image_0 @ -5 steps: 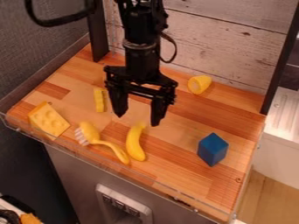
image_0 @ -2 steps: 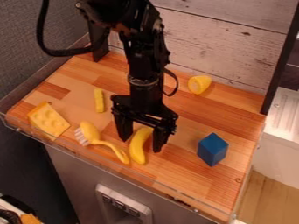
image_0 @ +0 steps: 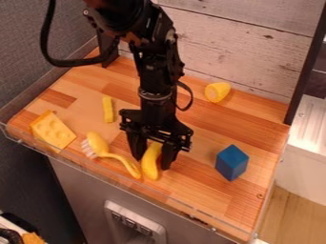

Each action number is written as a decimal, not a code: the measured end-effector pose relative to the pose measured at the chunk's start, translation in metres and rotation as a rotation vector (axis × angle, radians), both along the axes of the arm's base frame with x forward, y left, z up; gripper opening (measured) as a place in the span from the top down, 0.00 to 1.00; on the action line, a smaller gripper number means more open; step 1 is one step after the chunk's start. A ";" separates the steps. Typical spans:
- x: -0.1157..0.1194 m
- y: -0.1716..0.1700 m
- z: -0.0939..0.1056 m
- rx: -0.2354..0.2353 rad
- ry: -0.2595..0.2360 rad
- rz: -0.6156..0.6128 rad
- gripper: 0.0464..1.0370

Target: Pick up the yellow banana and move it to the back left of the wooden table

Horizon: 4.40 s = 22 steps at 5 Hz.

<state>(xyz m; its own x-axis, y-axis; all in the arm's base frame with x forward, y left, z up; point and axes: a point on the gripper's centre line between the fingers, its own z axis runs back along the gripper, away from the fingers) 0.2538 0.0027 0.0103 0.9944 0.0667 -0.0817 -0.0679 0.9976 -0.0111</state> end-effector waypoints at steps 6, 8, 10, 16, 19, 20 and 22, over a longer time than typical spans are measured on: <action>-0.009 -0.012 0.088 0.008 0.053 -0.126 0.65; 0.005 0.013 0.123 0.011 0.023 -0.090 0.65; 0.055 0.081 0.125 0.013 0.037 0.000 0.65; 0.104 0.165 0.103 -0.023 0.064 -0.101 0.65; 0.087 0.170 0.087 -0.034 0.084 0.011 0.65; 0.081 0.169 0.073 -0.043 0.081 0.013 0.65; 0.066 0.162 0.032 -0.054 0.084 -0.075 0.65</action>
